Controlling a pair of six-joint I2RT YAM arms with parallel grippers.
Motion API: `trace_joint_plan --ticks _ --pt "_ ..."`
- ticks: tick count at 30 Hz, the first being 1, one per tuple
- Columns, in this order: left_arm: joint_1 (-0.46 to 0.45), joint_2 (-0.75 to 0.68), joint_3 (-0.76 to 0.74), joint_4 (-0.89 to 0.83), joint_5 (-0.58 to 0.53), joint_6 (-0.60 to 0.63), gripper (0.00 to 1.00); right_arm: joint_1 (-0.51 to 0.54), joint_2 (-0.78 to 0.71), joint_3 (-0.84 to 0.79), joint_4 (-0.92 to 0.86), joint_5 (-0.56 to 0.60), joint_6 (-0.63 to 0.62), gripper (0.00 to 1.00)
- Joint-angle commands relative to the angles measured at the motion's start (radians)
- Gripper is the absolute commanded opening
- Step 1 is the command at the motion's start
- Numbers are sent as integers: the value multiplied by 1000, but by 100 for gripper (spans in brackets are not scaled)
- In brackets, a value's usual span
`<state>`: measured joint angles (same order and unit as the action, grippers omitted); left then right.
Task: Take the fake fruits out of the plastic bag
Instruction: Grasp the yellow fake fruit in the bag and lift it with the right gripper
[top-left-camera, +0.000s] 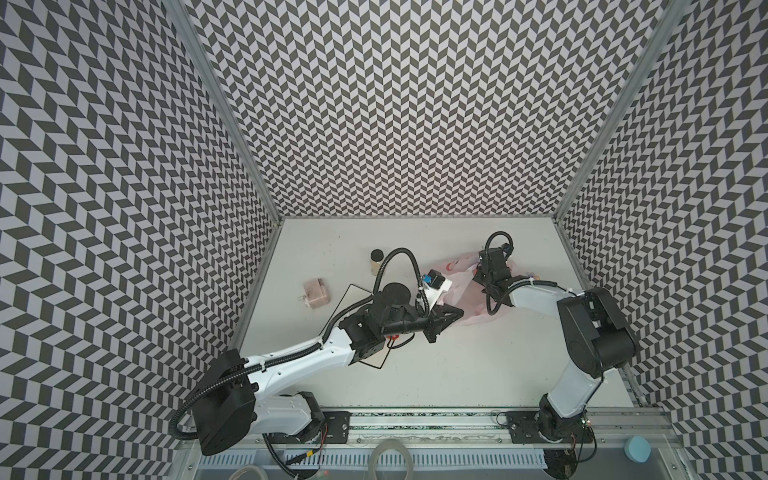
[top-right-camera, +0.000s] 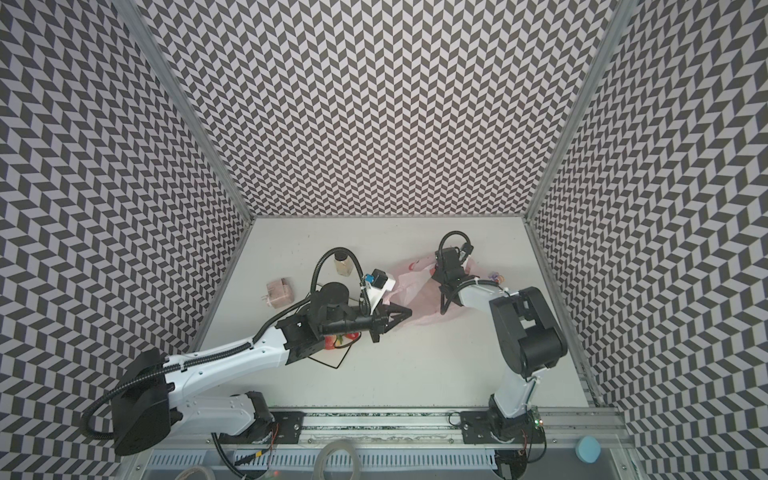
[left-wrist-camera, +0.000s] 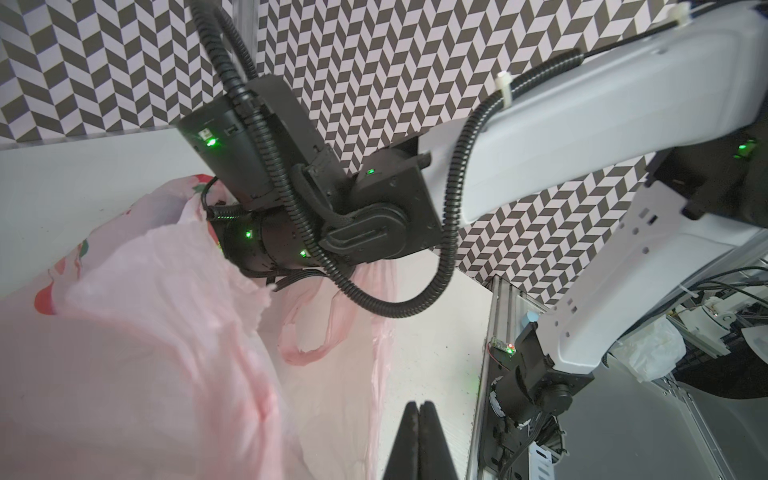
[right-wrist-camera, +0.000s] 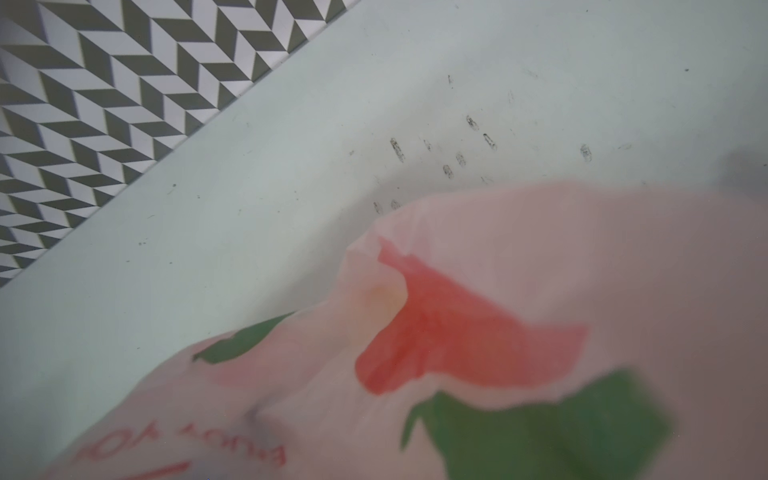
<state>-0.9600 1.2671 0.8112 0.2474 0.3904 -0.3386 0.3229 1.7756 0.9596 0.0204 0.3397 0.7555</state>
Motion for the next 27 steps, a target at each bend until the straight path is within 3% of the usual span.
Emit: trace_joint_plan --ticks 1,9,15,19,23,27 --pt "-11 -34 16 31 39 27 0 -11 46 44 -10 72 39 95" --pt "-16 -48 6 44 63 44 0 -21 137 106 -36 92 47 90" --pt "-18 -51 6 32 42 44 0 -22 149 106 -41 112 60 59" --pt "-15 -51 7 12 -31 35 0 -22 95 57 17 68 18 41" --pt "-13 -47 0 1 -123 18 0 -22 0 -8 76 -7 -35 32" --pt "-5 -32 5 -9 -170 8 0 -22 -97 -56 96 -97 -78 30"
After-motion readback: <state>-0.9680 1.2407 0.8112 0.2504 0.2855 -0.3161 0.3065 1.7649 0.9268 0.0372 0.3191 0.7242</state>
